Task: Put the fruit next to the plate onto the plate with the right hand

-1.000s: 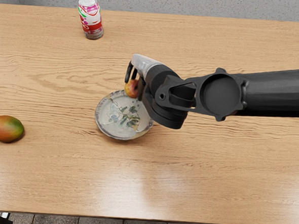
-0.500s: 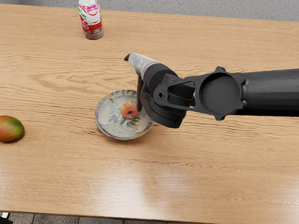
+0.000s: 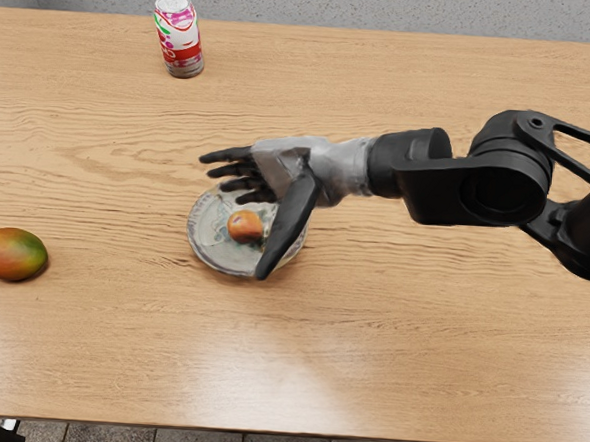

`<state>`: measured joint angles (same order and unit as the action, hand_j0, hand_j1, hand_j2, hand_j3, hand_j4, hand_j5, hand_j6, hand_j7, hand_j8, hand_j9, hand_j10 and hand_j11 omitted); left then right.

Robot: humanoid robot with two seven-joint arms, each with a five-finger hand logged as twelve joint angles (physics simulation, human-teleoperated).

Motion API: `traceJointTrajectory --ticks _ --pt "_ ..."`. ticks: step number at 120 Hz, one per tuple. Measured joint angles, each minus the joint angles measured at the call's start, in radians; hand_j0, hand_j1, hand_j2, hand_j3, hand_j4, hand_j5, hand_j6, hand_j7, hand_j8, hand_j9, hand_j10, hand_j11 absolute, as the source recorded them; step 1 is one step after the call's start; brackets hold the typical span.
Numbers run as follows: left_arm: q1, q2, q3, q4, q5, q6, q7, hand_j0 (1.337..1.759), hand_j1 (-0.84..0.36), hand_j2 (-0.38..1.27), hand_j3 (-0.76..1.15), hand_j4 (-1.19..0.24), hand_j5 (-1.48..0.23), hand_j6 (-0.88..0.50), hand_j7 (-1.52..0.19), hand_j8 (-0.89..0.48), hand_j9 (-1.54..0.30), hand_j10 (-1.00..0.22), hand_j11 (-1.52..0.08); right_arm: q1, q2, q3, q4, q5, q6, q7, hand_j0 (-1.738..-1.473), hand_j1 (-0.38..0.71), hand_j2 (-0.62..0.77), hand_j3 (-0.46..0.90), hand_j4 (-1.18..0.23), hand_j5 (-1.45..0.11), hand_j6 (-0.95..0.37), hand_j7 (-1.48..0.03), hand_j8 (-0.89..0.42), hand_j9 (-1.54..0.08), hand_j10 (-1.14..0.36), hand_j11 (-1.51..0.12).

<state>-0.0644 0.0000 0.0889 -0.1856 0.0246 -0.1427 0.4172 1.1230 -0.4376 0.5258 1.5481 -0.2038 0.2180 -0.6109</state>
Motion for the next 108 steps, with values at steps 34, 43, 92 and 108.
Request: traceJointTrajectory --ticks 34,43,92,108 --pt "0.0 0.0 0.0 0.0 0.0 0.0 0.0 1.658 0.34 0.0 0.0 -0.01 -0.01 -0.01 -0.01 -0.01 -0.01 -0.01 -0.01 -0.154 -0.277 0.043 -0.073 0.526 0.364 0.0 -1.658 -0.35 0.0 0.0 0.0 0.0 0.0 0.0 0.0 0.0 0.0 0.0" --pt "0.0 0.0 0.0 0.0 0.0 0.0 0.0 1.658 0.34 0.0 0.0 -0.01 -0.01 -0.01 -0.01 -0.01 -0.01 -0.01 -0.01 -0.177 -0.35 0.021 -0.076 0.608 0.379 0.0 -1.658 -0.35 0.0 0.0 0.0 0.0 0.0 0.0 0.0 0.0 0.0 0.0" --pt "0.0 0.0 0.001 0.0 0.0 0.0 0.0 1.658 0.34 0.0 0.0 -0.01 -0.01 -0.01 -0.01 -0.01 -0.01 -0.01 -0.01 -0.223 -0.699 -0.04 -0.082 0.729 0.393 0.0 -1.658 -0.35 0.0 0.0 0.0 0.0 0.0 0.0 0.0 0.0 0.0 0.0" --pt "-0.003 0.0 0.001 -0.001 0.0 0.0 0.0 1.658 0.34 0.0 0.0 -0.01 -0.01 -0.01 -0.01 -0.01 -0.01 -0.01 -0.01 -0.224 -0.734 -0.042 -0.086 0.732 0.394 0.0 -1.658 -0.35 0.0 0.0 0.0 0.0 0.01 0.0 0.0 0.0 0.0 0.0"
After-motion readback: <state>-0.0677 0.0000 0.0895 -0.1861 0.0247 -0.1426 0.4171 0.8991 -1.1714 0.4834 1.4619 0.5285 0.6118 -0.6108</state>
